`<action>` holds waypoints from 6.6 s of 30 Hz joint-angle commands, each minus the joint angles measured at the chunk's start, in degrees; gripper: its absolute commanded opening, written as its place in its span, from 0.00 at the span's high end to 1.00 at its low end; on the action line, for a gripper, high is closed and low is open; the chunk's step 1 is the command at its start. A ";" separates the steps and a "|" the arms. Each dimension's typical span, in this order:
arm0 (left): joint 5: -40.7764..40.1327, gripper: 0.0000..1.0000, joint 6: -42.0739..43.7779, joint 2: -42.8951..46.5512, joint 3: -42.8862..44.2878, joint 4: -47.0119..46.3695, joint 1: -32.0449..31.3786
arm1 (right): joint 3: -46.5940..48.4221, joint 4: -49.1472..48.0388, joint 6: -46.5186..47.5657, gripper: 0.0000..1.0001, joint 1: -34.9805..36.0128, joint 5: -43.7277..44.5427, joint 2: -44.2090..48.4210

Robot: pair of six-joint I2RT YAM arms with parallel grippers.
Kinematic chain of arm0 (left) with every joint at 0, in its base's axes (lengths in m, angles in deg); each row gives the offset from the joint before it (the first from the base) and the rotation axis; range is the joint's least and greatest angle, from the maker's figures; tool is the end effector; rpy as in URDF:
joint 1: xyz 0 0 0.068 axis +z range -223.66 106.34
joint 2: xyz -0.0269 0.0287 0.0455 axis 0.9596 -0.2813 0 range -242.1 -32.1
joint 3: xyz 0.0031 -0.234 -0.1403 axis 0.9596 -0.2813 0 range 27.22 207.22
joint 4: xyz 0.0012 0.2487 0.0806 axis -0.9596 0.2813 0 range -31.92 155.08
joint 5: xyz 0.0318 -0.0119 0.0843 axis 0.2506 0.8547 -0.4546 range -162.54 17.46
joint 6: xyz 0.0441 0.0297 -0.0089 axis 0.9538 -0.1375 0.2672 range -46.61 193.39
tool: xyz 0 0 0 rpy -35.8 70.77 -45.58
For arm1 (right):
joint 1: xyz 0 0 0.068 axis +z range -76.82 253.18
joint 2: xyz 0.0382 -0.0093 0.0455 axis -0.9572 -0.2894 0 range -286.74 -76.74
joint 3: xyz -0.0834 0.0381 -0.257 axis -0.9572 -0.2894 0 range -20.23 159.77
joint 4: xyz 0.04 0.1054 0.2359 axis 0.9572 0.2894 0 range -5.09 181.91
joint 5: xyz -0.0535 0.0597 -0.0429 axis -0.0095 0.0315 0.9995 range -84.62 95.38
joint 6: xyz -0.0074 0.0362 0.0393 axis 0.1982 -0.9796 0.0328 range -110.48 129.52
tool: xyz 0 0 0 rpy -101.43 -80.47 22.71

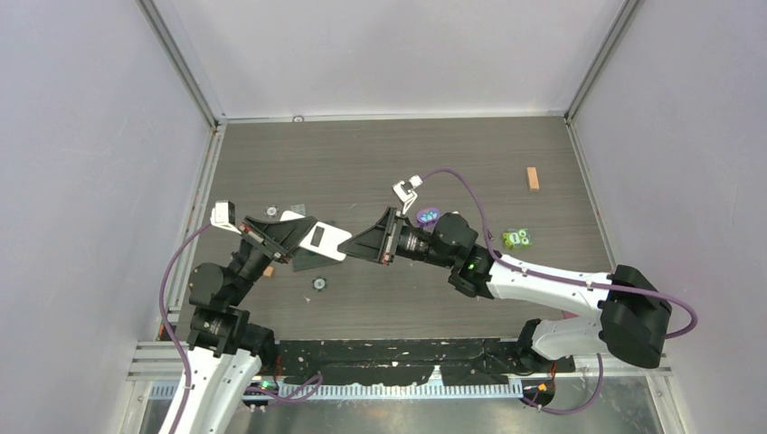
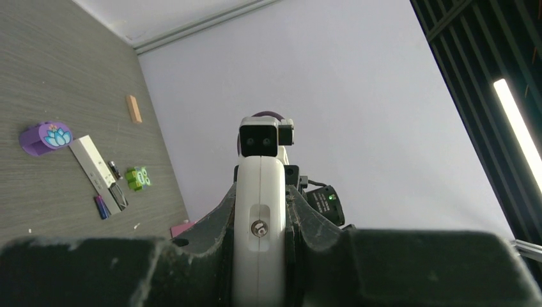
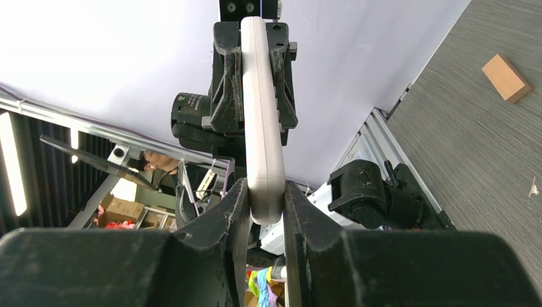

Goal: Load the batteries into the remote control
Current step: Load the battery cover into the remote control, then place the remote control at the center of the board, then pick up the remote control from the center of the board.

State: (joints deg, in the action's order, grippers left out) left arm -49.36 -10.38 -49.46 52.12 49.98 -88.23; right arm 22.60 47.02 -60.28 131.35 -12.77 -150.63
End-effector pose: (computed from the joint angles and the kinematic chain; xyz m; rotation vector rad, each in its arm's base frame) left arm 0.0988 -0.0401 0.3127 -0.5126 1.4503 -1.6804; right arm 0.1460 0.2562 0.3050 -0.1403 1.8267 1.9528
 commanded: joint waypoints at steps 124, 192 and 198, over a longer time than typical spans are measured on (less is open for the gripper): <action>-9.57 0.00 43.56 1.60 21.18 55.86 -2.22 | 56.67 71.91 63.94 0.95 -7.81 63.37 -50.21; -2.70 0.00 42.33 -0.48 16.84 49.59 -2.22 | 23.52 67.77 67.37 0.46 -35.87 22.67 -29.14; -0.30 0.00 43.79 -0.41 16.32 48.01 -2.22 | 22.69 65.42 66.69 0.83 -35.94 23.45 -25.71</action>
State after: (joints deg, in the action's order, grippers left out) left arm -52.77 31.87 -49.51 68.93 101.90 -90.33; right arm 44.50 115.00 6.56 95.51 10.42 -179.52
